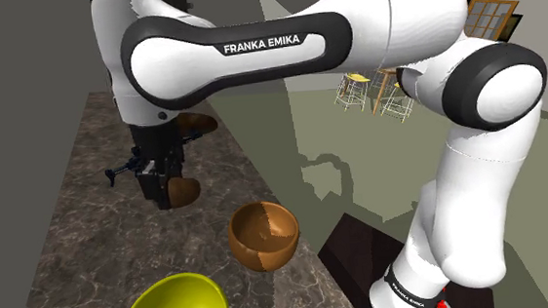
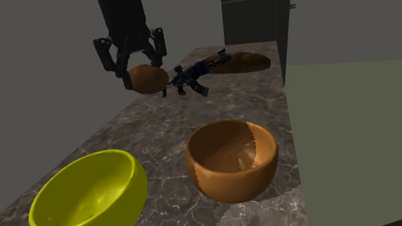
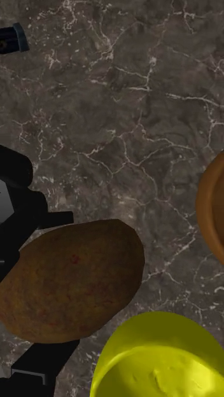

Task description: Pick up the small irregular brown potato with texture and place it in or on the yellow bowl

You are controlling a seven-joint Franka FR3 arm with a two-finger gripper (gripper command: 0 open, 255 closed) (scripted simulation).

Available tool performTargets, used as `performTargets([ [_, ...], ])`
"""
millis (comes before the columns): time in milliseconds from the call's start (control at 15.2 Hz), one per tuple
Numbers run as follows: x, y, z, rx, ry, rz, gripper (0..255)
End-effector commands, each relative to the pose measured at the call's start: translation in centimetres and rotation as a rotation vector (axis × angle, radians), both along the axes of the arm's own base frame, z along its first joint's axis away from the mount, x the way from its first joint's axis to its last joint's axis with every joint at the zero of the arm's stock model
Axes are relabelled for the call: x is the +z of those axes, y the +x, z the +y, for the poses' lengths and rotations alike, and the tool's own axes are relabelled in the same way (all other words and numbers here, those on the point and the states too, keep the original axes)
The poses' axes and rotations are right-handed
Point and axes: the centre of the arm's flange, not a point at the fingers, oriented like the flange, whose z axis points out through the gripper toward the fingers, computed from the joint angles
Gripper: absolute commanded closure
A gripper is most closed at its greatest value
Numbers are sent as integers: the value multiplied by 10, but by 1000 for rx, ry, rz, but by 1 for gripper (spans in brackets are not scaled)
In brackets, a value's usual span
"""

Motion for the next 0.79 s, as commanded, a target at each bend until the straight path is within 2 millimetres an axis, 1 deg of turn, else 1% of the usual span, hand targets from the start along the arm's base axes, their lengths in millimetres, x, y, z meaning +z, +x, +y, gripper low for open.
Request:
performTargets([
  [0,1,-19,15,0,0,0,255],
  [726,2,-132,106,0,0,0,255],
])
